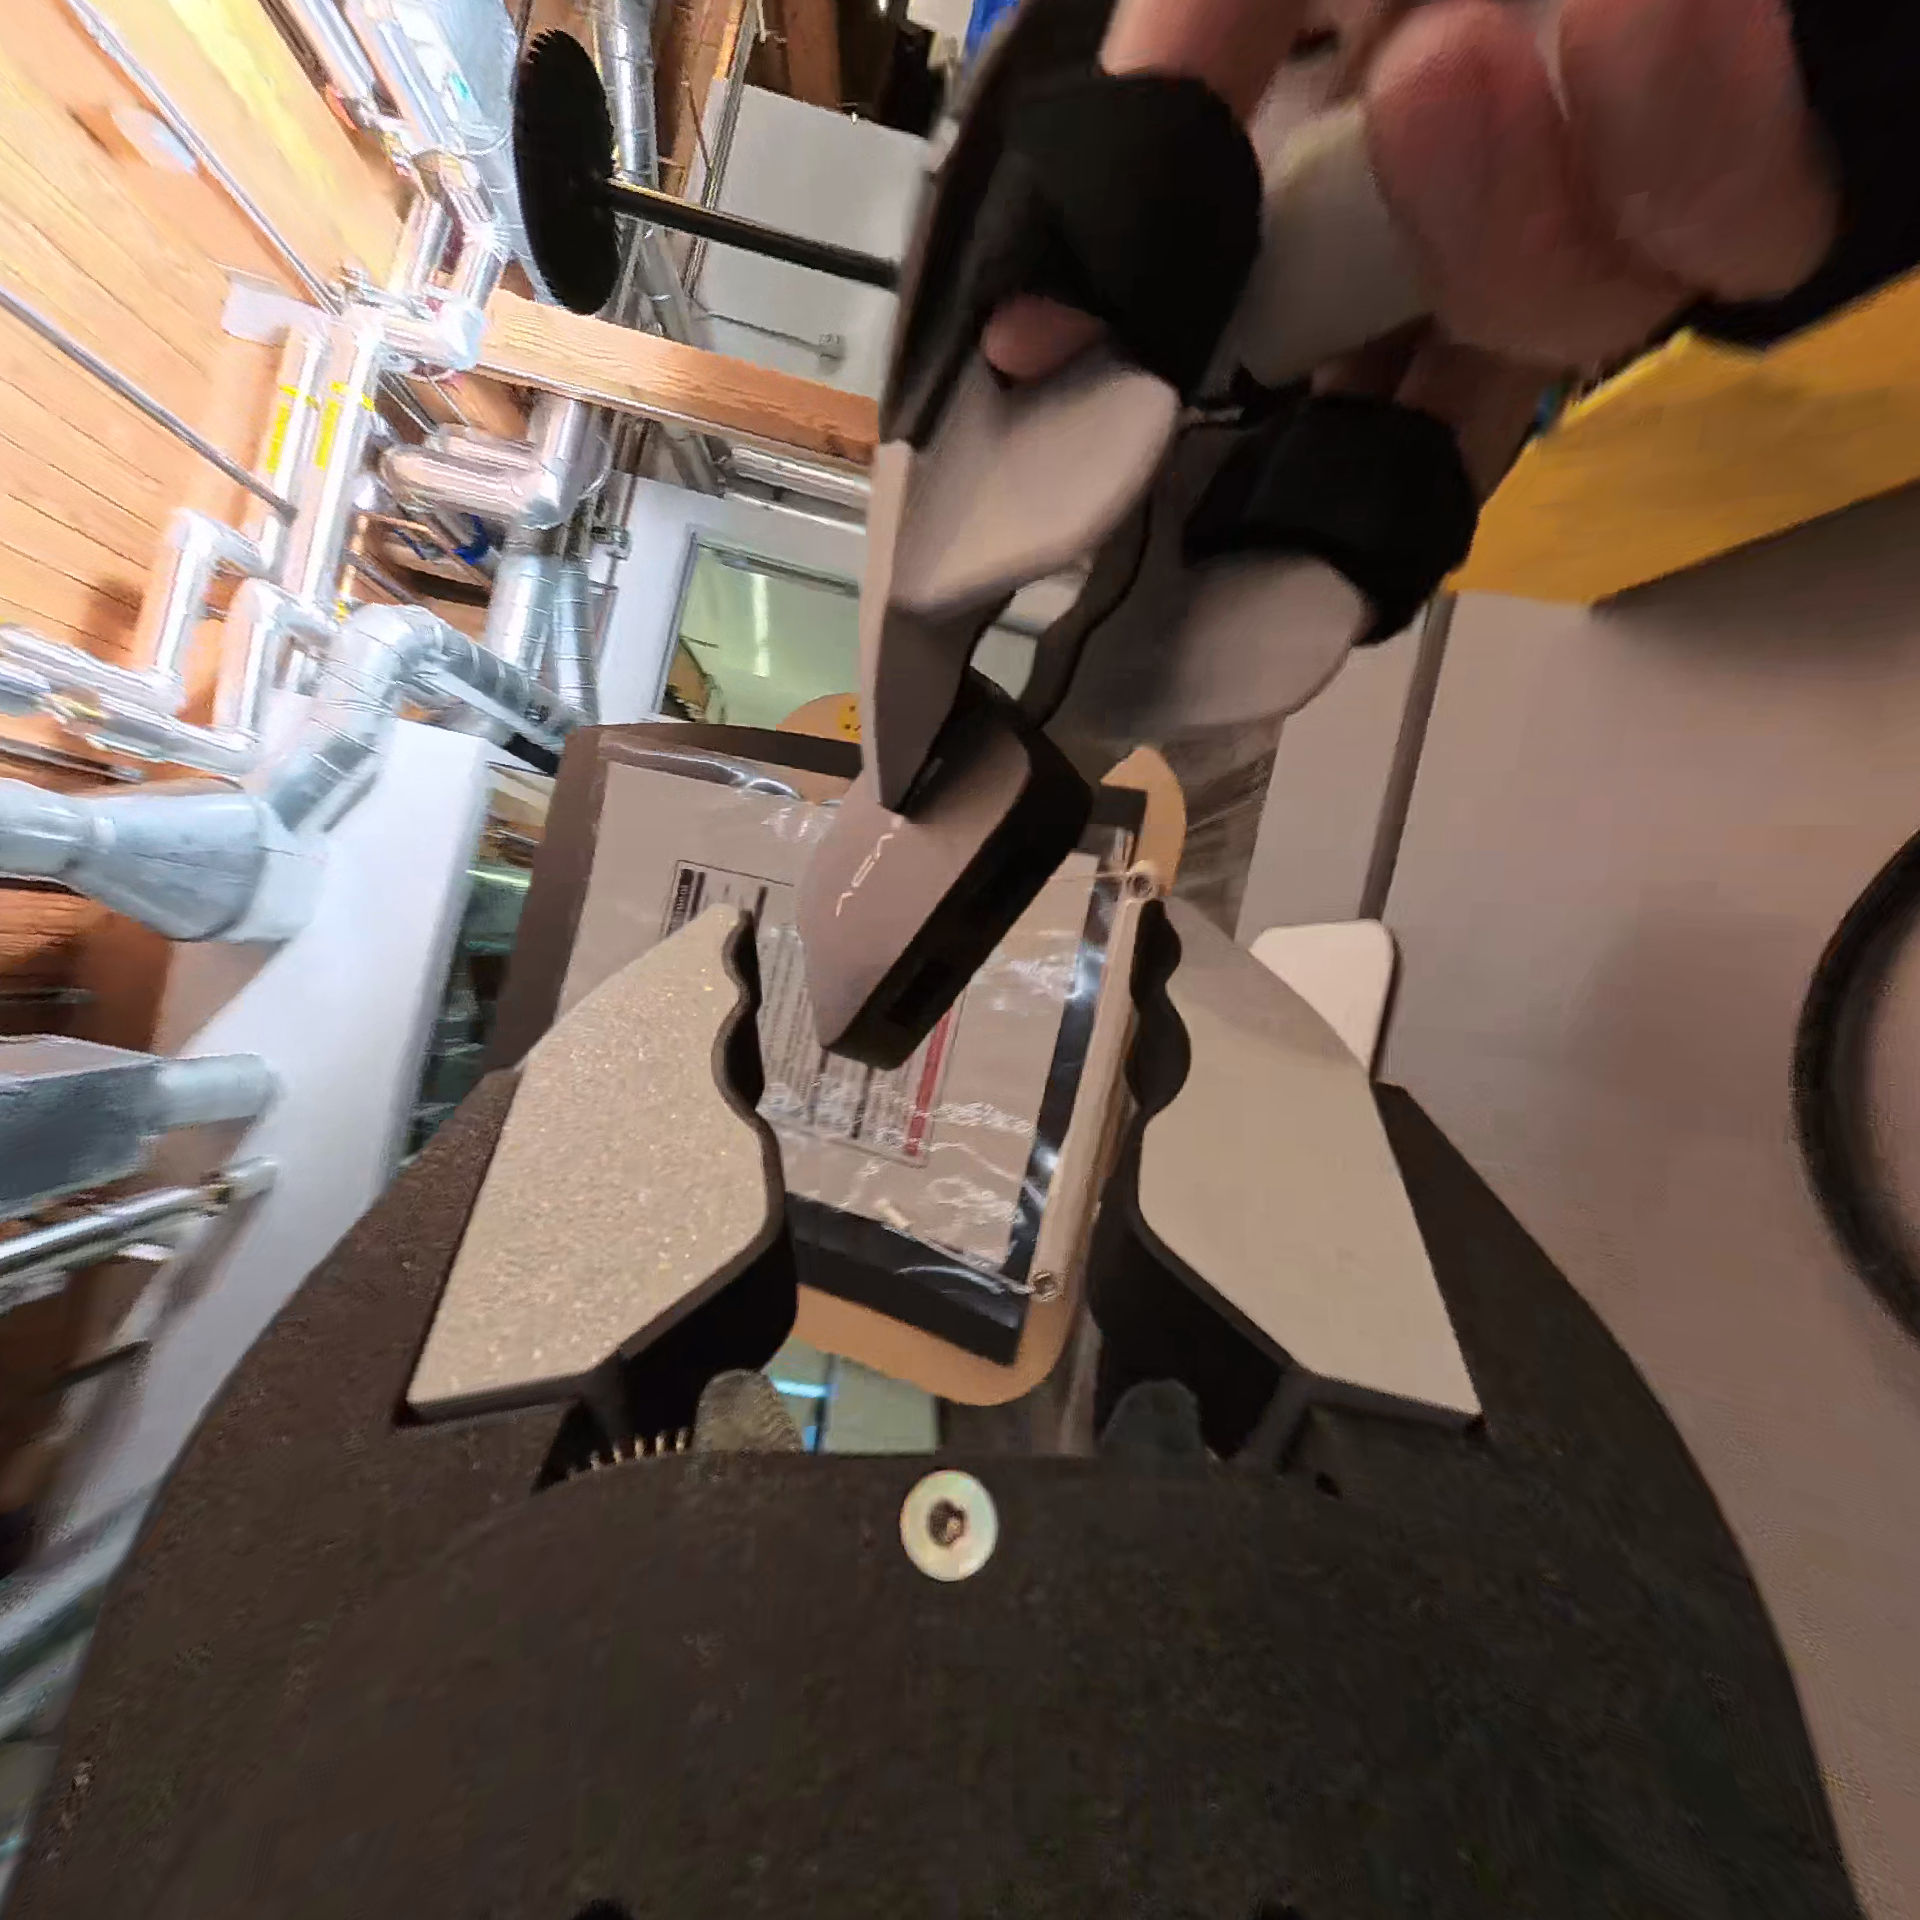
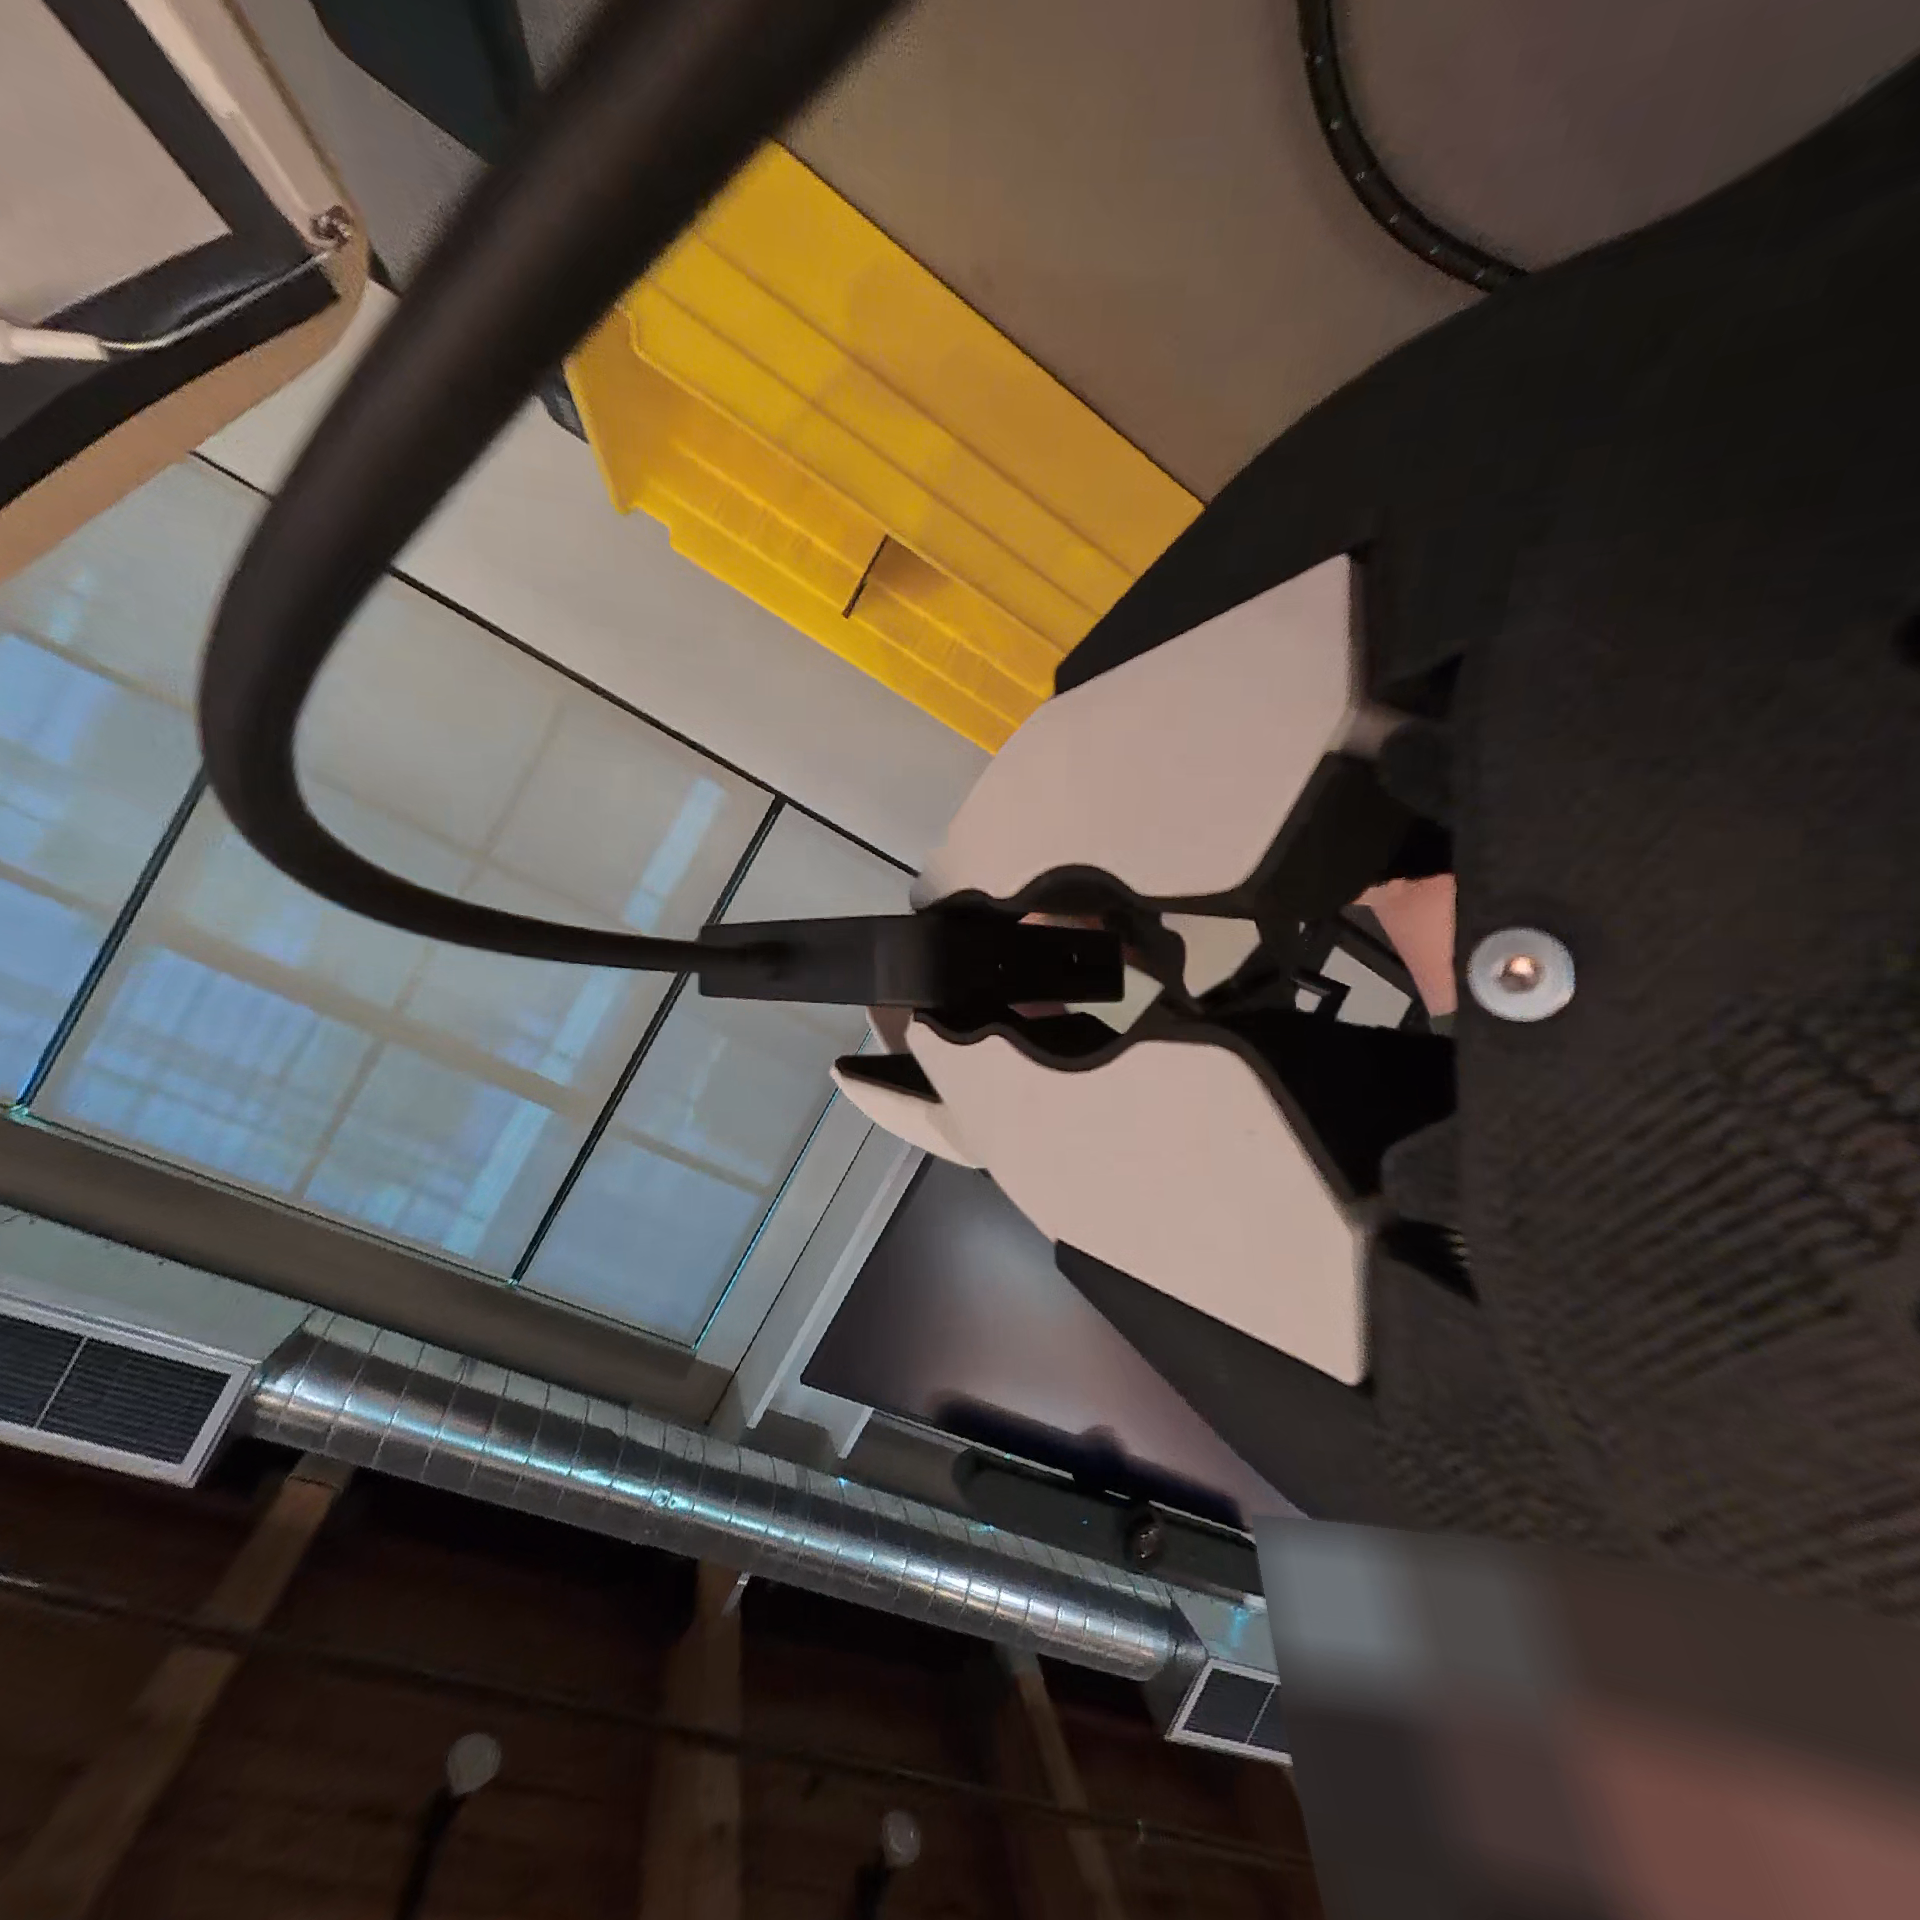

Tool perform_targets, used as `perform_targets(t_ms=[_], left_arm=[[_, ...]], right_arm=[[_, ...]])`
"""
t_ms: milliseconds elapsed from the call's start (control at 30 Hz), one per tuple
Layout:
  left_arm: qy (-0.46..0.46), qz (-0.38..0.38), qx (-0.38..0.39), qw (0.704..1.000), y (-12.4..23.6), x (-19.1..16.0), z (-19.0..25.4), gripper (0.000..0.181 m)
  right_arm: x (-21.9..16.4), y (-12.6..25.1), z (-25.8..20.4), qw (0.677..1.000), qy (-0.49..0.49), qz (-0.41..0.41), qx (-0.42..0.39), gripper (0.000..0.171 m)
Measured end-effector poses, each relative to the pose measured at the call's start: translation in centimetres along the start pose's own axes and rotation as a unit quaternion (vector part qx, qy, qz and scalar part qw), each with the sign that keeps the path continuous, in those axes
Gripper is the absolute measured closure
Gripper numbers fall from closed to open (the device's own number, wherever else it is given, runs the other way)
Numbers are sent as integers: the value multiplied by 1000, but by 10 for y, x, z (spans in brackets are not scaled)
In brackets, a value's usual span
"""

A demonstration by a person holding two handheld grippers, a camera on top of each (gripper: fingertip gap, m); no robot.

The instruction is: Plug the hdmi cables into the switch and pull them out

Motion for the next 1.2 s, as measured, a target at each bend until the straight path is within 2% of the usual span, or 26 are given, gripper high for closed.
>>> perform_targets(t_ms=[100,300,400,467,533,567,633,700,767,900,1000,1200], left_arm=[[-39,-20,-3,999,-5,-4,11,117],[-30,-29,-6,999,-6,-6,10,121],[-16,-44,-68,997,1,-16,8,125],[3,-64,-129,990,12,-29,4,113],[46,-91,-204,974,30,-44,-2,120],[76,-93,-232,965,41,-48,-6,132],[125,-60,-262,955,67,-49,-20,132],[148,-19,-214,965,89,-46,-42,127],[164,25,-162,973,106,-41,-60,129],[172,93,-153,969,125,-25,-70,132],[191,133,-193,953,131,-19,-69,131],[235,166,-195,938,138,-20,-78,131]], right_arm=[[-2,-2,1,1000,1,-6,-5,158],[3,1,2,1000,15,-13,-11,157],[6,0,10,994,76,-50,-60,157],[1,-6,23,980,121,-108,-117,157],[-12,-16,36,968,121,-165,-143,157],[-21,-22,43,964,113,-192,-147,157],[-35,-33,56,965,76,-213,-133,157],[-49,-42,79,959,52,-233,-155,157],[-72,-50,104,934,50,-292,-201,157],[-111,-63,133,891,23,-395,-224,157],[-118,-63,151,867,37,-412,-278,155],[-116,-61,153,858,32,-415,-301,147]])
Point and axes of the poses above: each gripper's, where its closed fingertips meet, y back along the fingers, x out of its top, z = x × y across the jaws, the point moved 8 cm from there along y, back along the fingers, and after that the axes turned 9 degrees about -y, right-handed, at the moved point
